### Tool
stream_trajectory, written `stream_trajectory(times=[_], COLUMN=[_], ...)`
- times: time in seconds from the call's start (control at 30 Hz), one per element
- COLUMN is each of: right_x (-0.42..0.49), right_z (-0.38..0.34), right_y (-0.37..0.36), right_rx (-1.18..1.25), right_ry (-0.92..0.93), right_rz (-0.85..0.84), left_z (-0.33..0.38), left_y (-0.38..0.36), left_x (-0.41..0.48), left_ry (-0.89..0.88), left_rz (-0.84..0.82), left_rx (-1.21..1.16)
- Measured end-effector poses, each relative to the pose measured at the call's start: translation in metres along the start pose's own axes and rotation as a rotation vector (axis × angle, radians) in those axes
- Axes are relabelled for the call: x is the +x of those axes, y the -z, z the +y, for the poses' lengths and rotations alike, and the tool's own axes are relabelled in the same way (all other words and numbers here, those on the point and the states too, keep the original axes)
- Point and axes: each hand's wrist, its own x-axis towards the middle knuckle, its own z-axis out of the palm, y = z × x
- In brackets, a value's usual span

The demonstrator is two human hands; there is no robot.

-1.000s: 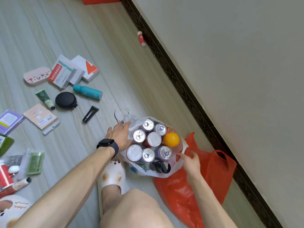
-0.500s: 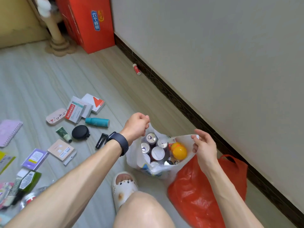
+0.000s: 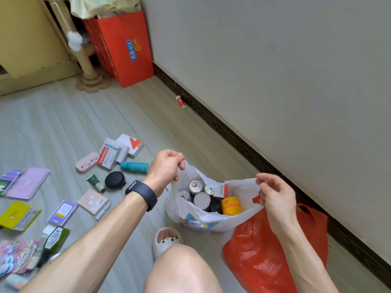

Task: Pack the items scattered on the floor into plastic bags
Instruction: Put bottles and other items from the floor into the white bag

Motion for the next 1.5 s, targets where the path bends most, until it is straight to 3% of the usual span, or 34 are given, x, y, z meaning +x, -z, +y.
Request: stream_trajectory(times=[0.13,0.37,0.47,0.53,0.6,0.63,0.7,0.77,0.83,0.93,1.03,1.27,1.5], right_x=[0.013,0.009,0.005,0.002,0.002,0.004,0.017,0.032,0.043,0.06,0.058,0.056,0.047], right_z=[0.005,0.003,0.015,0.024,0.029,0.03,0.042,0.058,0.073,0.086,0.089,0.117,0.074], right_y=[-0.002,-0.008,-0.008,-0.009,-0.015,-0.021,-0.036,-0.045,-0.043,-0.021,-0.001,0.01,-0.005], right_rx=[-0.264,-0.774,-1.091,-1.245,-1.271,-1.24,-1.225,-1.382,-1.647,-1.886,-1.807,-1.614,-1.452], right_ry=[0.05,0.071,0.103,0.292,0.61,0.761,0.945,0.874,0.601,0.375,0.36,0.112,0.284], right_rz=[0.014,-0.236,-0.271,-0.086,0.076,0.086,-0.051,-0.345,-0.611,-0.756,-0.76,-0.786,-0.767], left_z=[-0.012,-0.027,-0.037,-0.05,-0.066,-0.07,-0.076,-0.078,-0.078,-0.084,-0.101,-0.138,-0.091], left_y=[0.003,-0.013,-0.023,-0.029,-0.034,-0.038,-0.049,-0.055,-0.054,-0.034,-0.012,-0.009,-0.016], left_x=[0.005,0.01,-0.002,-0.006,-0.002,0.002,0.012,0.026,0.038,0.05,0.062,0.067,0.044], left_ry=[-0.082,-0.171,-0.384,-0.709,-1.024,-1.114,-1.18,-1.012,-0.779,-0.743,-0.655,-0.517,-0.64], left_rz=[0.068,0.078,0.07,-0.01,-0.135,-0.207,-0.341,-0.399,-0.351,-0.287,-0.313,-0.494,-0.496], left_rx=[0.259,0.924,1.298,1.553,1.771,1.899,2.068,2.08,2.089,2.122,1.963,1.988,1.593])
